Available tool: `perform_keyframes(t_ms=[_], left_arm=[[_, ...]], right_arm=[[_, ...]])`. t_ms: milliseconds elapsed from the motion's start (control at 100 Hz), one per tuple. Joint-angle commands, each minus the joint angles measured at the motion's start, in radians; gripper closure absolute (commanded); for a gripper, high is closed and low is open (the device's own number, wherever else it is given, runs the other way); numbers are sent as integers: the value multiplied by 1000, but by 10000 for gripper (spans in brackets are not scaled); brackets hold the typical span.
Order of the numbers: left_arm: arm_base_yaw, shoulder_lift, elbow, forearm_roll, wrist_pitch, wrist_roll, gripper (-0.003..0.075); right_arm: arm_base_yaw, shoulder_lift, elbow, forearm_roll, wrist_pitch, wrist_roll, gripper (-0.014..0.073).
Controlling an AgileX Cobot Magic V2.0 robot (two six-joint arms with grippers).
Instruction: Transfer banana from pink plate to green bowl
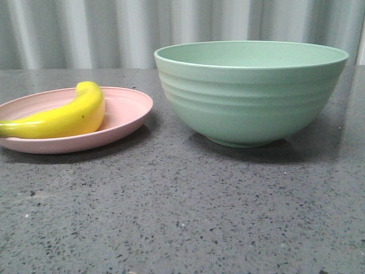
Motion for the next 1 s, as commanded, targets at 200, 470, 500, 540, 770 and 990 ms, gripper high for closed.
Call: perform_keyframes(t_ms=[200,470,500,540,770,990], left_arm=[[3,-29,8,-2,-86,-4,741],[3,-29,8,-37,-100,-5,741],[3,-29,8,-37,-107,-5,741],[3,-29,8,-37,-111,-5,741],[3,-29,8,-90,-126,-5,741],[3,-29,0,-122,-140,-5,741]], right_arm=[[-6,-23,20,-7,-96,-4,659],[-6,-23,20,-7,-111,-4,659],[-6,-23,20,-7,-119,-4,659],[-6,-23,20,-7,-127,-4,659],[-6,-23,20,-7,-146,-4,659],[-6,-23,18,-7,-181,-4,659]])
